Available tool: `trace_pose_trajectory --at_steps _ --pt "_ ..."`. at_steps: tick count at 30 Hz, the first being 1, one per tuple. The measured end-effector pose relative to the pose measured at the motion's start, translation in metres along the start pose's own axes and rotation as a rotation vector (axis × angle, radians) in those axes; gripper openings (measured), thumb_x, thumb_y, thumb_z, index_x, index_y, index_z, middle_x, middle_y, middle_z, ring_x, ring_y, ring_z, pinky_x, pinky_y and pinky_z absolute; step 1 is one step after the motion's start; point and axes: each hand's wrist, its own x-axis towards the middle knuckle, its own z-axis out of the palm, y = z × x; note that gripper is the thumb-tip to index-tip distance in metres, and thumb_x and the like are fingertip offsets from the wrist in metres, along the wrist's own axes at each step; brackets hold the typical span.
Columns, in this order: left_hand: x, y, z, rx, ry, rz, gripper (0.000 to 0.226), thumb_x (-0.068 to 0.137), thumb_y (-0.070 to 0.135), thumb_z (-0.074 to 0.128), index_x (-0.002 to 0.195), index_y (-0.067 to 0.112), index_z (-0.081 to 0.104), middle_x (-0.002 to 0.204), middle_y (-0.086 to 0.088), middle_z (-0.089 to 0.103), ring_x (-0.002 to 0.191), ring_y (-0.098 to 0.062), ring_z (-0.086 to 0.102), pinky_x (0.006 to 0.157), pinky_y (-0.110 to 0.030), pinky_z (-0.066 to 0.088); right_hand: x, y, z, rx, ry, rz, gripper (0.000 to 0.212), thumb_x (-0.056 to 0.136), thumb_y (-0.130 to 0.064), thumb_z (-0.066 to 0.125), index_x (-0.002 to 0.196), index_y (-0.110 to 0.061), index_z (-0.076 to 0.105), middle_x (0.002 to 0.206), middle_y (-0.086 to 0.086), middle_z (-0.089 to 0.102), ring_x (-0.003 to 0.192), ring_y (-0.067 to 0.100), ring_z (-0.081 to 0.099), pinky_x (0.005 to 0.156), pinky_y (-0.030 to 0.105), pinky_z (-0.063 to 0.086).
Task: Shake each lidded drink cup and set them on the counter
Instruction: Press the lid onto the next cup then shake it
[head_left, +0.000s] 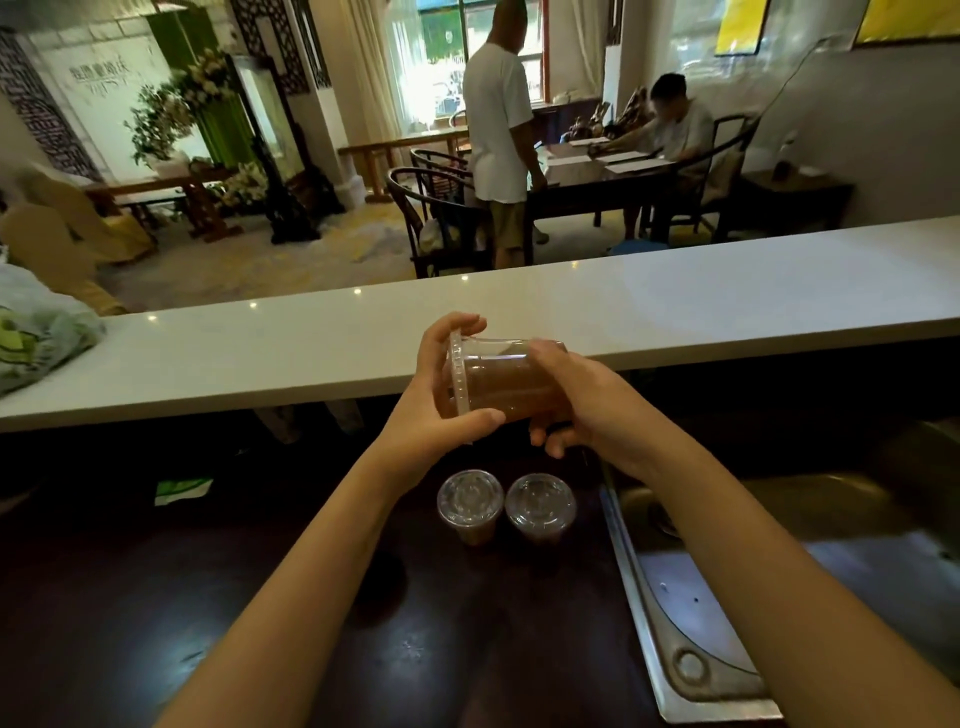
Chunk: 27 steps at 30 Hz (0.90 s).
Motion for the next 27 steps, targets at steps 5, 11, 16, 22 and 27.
trace_pose_trajectory --at_steps 5,11,16,22,27 --pt "0.009 -0.005 -0.008 -0.214 -0.062 -0.287 0.097 0.061 0.04 0.079 0.141 0.05 0.025 0.144 0.01 0.036 0.125 -0.021 0.05 0.09 -0.041 0.052 0.001 0.014 -0.005 -0.115 0.085 -0.102 0.04 0.085 -0.03 0.064 0.121 -0.02 0.049 0.114 0.004 0.06 0.094 0.02 0.067 0.077 0.036 0.059" --pt "0.011 -0.004 -0.008 -0.416 -0.151 -0.459 0.037 0.076 0.054 0.064 0.107 0.034 0.067 0.12 -0.005 0.066 0.109 -0.023 0.063 0.081 -0.043 0.055 -0.005 0.016 -0.012 -0.293 -0.012 -0.261 0.057 0.08 -0.012 0.071 0.124 -0.037 0.045 0.125 -0.011 0.049 0.106 0.001 0.057 0.083 0.019 0.053" --pt "0.018 -0.009 0.004 -0.19 0.031 -0.386 0.062 0.07 0.033 0.061 0.129 0.033 0.043 0.126 -0.006 0.054 0.107 -0.025 0.06 0.072 -0.032 0.052 -0.003 0.018 -0.021 -0.162 0.003 -0.141 0.057 0.082 -0.032 0.067 0.132 -0.036 0.041 0.132 -0.009 0.049 0.111 0.009 0.059 0.091 0.028 0.052" --pt "0.011 -0.008 0.008 0.17 0.012 -0.053 0.073 0.065 0.037 0.068 0.128 0.047 0.034 0.137 0.003 0.039 0.116 -0.016 0.053 0.089 -0.032 0.054 0.003 0.014 -0.015 0.004 0.005 0.079 0.062 0.081 -0.064 0.04 0.124 -0.02 0.052 0.109 0.012 0.066 0.082 0.024 0.07 0.065 0.031 0.057" --pt "0.01 -0.01 0.0 0.174 -0.087 -0.049 0.089 0.068 0.038 0.071 0.14 0.049 0.022 0.15 0.021 0.022 0.131 -0.004 0.036 0.096 -0.028 0.049 0.008 0.016 -0.009 0.063 0.09 0.013 0.043 0.089 -0.045 0.053 0.115 -0.012 0.053 0.112 0.013 0.061 0.081 0.019 0.068 0.062 0.027 0.056"
